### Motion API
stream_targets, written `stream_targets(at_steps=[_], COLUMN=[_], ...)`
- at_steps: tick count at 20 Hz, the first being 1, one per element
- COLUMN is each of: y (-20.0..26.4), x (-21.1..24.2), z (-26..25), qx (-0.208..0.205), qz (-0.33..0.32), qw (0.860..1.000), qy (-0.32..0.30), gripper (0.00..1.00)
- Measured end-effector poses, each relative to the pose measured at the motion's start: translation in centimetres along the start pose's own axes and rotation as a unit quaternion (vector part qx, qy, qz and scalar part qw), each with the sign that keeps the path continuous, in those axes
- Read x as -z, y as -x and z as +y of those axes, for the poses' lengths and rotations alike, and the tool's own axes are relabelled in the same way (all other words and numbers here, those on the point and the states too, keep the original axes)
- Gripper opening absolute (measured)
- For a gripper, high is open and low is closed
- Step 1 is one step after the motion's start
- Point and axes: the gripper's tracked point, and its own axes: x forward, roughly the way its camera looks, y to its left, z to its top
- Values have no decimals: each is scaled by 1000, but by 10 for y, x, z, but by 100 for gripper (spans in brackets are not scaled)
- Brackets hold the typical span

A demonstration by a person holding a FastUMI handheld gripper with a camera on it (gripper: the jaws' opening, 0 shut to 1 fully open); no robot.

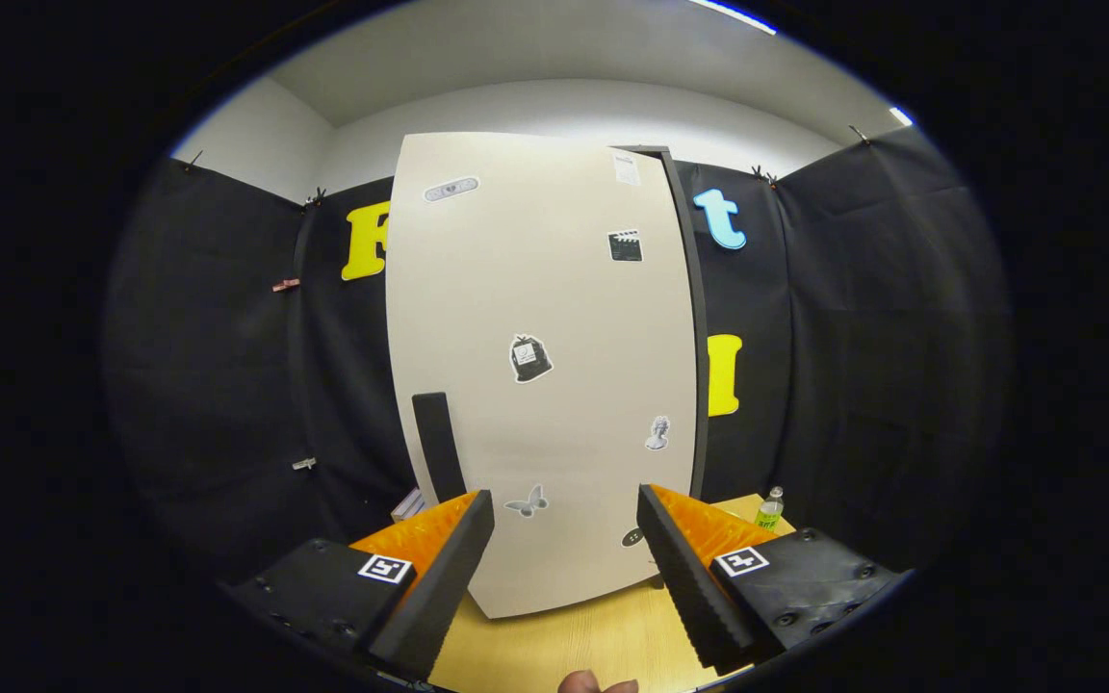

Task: Open the shoe cabinet door, grab the shoes and put them into the shoe cabinet, then close the shoe cabinet door.

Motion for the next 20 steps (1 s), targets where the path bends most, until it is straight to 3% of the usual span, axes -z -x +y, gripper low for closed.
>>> stream_targets(at_steps=[12,20], y=[4,5], x=[-4,-6], z=[-25,-26], qx=[43,46], qz=[-10,-10], qw=[999,999], qy=[19,21], gripper=[98,98])
